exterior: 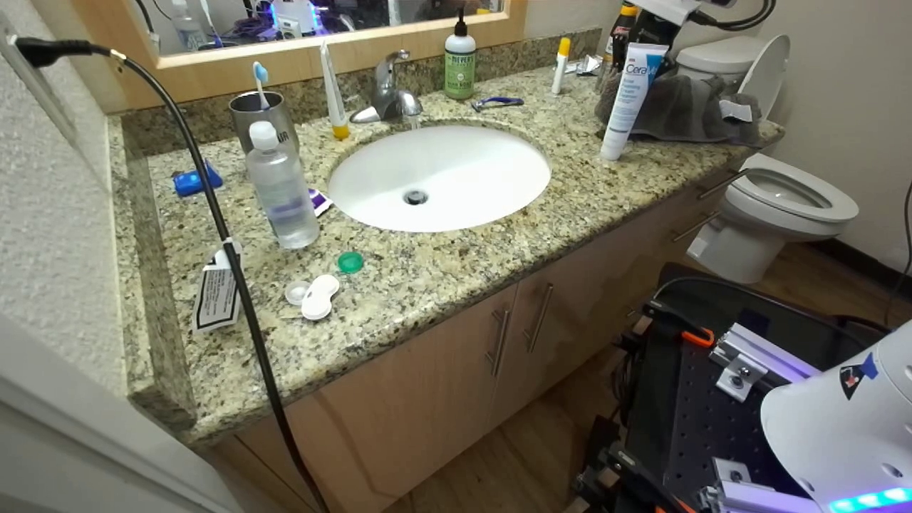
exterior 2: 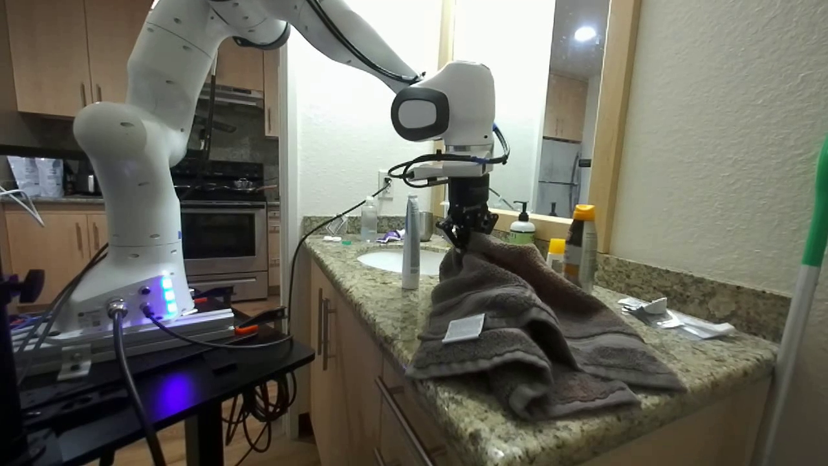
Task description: Wipe the front right corner of the sink counter with the towel
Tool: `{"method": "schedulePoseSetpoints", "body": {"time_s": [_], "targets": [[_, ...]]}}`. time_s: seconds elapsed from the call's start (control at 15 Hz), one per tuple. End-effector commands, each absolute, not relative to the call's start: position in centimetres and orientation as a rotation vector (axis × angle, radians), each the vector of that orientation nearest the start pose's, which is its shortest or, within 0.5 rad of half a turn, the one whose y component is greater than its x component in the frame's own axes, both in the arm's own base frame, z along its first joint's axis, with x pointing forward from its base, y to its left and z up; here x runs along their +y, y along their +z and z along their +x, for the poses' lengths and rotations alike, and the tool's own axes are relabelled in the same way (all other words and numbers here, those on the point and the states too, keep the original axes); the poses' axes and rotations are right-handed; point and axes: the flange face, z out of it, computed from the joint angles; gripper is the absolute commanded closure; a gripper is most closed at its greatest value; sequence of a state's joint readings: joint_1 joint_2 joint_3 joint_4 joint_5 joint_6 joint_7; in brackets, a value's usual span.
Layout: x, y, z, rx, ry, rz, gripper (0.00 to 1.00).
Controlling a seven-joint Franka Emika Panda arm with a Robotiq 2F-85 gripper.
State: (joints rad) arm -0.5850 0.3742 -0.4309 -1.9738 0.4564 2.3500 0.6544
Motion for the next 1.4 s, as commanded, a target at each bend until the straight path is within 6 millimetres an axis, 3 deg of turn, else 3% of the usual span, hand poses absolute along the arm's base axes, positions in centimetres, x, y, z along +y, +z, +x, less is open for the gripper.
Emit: {"method": "schedulePoseSetpoints", "body": {"time_s": [0.0, 0.4, 0.6, 0.93, 1.33], "targets": [[-51.7, 29.2, 32.3, 2.478, -0.097, -1.641, 0.97], [-54.7, 24.4, 26.8, 2.661, 0.013, -1.542, 0.97], [-55.7, 23.5, 25.0, 2.709, 0.05, -1.475, 0.97], [-55.2, 24.5, 25.6, 2.676, 0.055, -1.461, 0.97], [-50.0, 28.2, 29.8, 2.388, 0.198, -1.563, 0.97]]}}
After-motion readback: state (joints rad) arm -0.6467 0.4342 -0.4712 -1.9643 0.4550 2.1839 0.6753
